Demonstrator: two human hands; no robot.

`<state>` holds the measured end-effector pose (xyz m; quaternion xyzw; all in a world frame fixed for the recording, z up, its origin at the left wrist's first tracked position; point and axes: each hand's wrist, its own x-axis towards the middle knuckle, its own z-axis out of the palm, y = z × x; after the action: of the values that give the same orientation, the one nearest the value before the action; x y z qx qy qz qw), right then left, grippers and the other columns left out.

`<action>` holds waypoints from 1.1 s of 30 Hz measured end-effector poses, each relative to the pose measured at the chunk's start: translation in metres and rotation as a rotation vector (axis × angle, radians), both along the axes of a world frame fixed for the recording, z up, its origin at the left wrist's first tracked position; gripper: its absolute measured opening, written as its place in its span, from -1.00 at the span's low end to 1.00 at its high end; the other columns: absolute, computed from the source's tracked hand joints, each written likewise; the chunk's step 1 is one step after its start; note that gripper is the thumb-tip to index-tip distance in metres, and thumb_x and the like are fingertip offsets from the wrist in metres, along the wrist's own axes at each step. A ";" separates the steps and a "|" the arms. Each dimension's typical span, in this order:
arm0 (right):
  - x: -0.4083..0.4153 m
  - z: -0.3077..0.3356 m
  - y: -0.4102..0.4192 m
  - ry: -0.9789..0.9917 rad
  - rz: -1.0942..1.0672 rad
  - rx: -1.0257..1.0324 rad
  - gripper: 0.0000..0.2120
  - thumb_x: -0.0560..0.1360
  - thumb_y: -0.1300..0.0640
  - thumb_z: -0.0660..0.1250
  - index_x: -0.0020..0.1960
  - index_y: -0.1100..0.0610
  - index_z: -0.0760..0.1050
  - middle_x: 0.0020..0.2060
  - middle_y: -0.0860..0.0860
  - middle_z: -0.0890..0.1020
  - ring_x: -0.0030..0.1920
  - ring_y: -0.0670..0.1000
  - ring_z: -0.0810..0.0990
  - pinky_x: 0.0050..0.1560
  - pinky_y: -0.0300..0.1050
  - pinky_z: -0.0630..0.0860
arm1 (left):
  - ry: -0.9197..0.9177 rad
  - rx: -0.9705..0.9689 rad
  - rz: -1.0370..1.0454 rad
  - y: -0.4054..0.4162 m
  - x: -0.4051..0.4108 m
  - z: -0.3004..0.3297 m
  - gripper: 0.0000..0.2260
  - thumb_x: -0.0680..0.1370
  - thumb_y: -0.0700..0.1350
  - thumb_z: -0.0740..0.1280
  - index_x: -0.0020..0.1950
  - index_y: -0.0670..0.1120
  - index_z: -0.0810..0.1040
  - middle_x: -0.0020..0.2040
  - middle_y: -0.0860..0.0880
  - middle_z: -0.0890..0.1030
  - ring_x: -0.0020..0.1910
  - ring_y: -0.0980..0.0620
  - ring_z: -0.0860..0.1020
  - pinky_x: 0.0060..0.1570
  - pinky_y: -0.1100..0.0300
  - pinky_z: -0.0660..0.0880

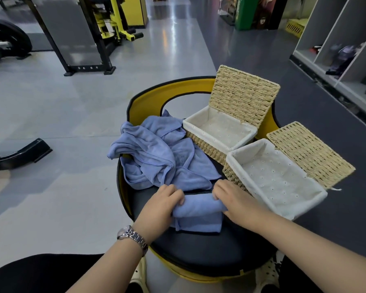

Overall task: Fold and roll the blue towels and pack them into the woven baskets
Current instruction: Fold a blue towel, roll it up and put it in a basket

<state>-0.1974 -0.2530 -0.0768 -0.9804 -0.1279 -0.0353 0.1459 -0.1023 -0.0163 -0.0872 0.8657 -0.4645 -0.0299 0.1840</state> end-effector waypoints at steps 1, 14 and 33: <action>-0.006 -0.004 0.000 -0.009 0.022 -0.055 -0.54 0.14 0.42 0.24 -0.09 0.01 0.23 -0.10 -0.09 0.33 -0.14 -0.02 0.33 -0.18 -0.14 0.33 | -0.032 0.048 -0.022 0.004 -0.001 -0.003 -0.71 0.24 -0.24 0.30 -0.11 0.01 0.36 -0.07 0.06 0.44 -0.12 0.05 0.32 -0.16 0.25 0.25; -0.012 0.007 0.010 0.420 -0.160 0.117 -0.12 0.36 -0.04 0.47 0.51 0.09 0.05 0.48 -0.01 0.18 0.46 -0.01 0.17 0.42 -0.18 0.14 | 0.295 0.107 0.027 0.003 -0.014 0.002 -0.39 0.38 0.02 0.47 0.35 -0.05 0.30 0.47 0.05 0.27 0.42 0.05 0.29 0.34 0.27 0.22; -0.004 0.114 -0.116 0.324 -0.369 0.096 -0.57 0.29 0.14 0.41 0.12 -0.14 0.49 -0.02 -0.14 0.59 -0.02 -0.06 0.55 0.02 0.00 0.54 | 0.154 0.017 0.139 -0.148 -0.030 0.088 -0.64 0.37 0.15 0.36 0.09 0.03 0.49 -0.05 0.02 0.63 -0.07 -0.04 0.60 -0.17 0.14 0.51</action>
<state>-0.2014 -0.3691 0.0375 -0.9719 0.0801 0.0904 0.2021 -0.1321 -0.1645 0.0006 0.8926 -0.3875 -0.0873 0.2133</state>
